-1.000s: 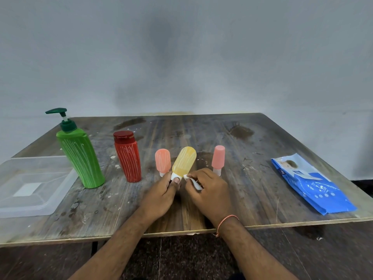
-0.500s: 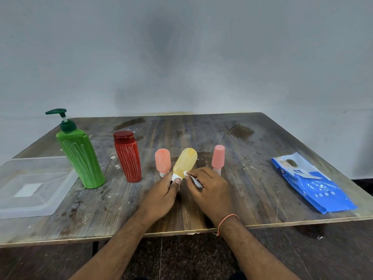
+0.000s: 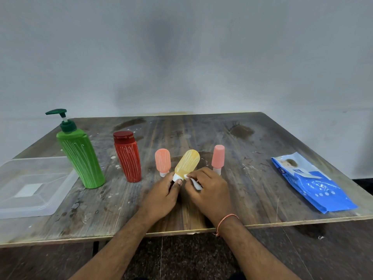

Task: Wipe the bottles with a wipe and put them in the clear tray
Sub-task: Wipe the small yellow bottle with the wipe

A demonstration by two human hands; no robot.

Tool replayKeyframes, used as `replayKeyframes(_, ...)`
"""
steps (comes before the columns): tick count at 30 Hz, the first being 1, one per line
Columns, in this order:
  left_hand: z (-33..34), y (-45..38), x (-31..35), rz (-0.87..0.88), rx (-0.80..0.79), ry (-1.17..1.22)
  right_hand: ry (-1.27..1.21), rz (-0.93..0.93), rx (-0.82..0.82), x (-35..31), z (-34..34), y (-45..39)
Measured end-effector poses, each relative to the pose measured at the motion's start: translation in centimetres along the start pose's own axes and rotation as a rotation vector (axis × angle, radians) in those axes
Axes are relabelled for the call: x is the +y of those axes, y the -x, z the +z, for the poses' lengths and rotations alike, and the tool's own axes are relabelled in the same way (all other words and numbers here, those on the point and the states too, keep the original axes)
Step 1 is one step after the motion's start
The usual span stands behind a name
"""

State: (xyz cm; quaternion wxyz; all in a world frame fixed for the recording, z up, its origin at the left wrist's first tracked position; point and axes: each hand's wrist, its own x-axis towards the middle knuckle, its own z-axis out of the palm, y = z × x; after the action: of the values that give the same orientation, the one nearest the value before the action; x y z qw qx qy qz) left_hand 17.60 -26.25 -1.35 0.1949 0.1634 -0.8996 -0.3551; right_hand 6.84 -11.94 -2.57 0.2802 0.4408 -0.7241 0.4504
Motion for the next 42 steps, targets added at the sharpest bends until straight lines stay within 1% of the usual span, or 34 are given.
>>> replayKeyframes(2, -0.04, 0.02, 0.04, 0.002, 0.003, 0.000, 0.024, 0.016, 0.006, 0.06, -0.07, -0.09)
replayKeyframes(7, -0.21, 0.05, -0.01, 0.006, 0.015, 0.069, 0.000, -0.006, -0.047, -0.11, -0.11, -0.02)
replayKeyframes(11, -0.19, 0.12, 0.19, -0.002, 0.023, 0.044, 0.037, 0.037, -0.016, 0.08, -0.05, -0.06)
replayKeyframes(16, -0.26, 0.13, 0.24, -0.007, 0.016, 0.064, 0.014, -0.030, -0.083, -0.08, 0.01, 0.12)
replayKeyframes(21, -0.20, 0.25, 0.28, 0.006, 0.029, 0.028, 0.059, 0.023, -0.040, -0.02, -0.05, 0.04)
replayKeyframes(26, -0.24, 0.29, 0.22, 0.005, 0.021, 0.040, 0.081, -0.066, -0.105, -0.56, -0.09, 0.16)
replayKeyframes(31, -0.11, 0.22, 0.32, 0.008, 0.048, -0.017, 0.105, 0.006, -0.044, -0.20, -0.09, 0.06)
replayKeyframes(36, -0.16, 0.28, 0.04, 0.016, 0.019, 0.010, 0.109, -0.055, -0.087, -0.44, 0.16, 0.25)
replayKeyframes(40, -0.10, 0.29, 0.11, 0.028, 0.046, -0.039, 0.137, 0.030, -0.035, -0.22, -0.03, 0.16)
replayKeyframes(42, -0.13, 0.34, 0.21, 0.030, 0.056, -0.067, 0.125, 0.037, -0.010, -0.20, -0.10, 0.04)
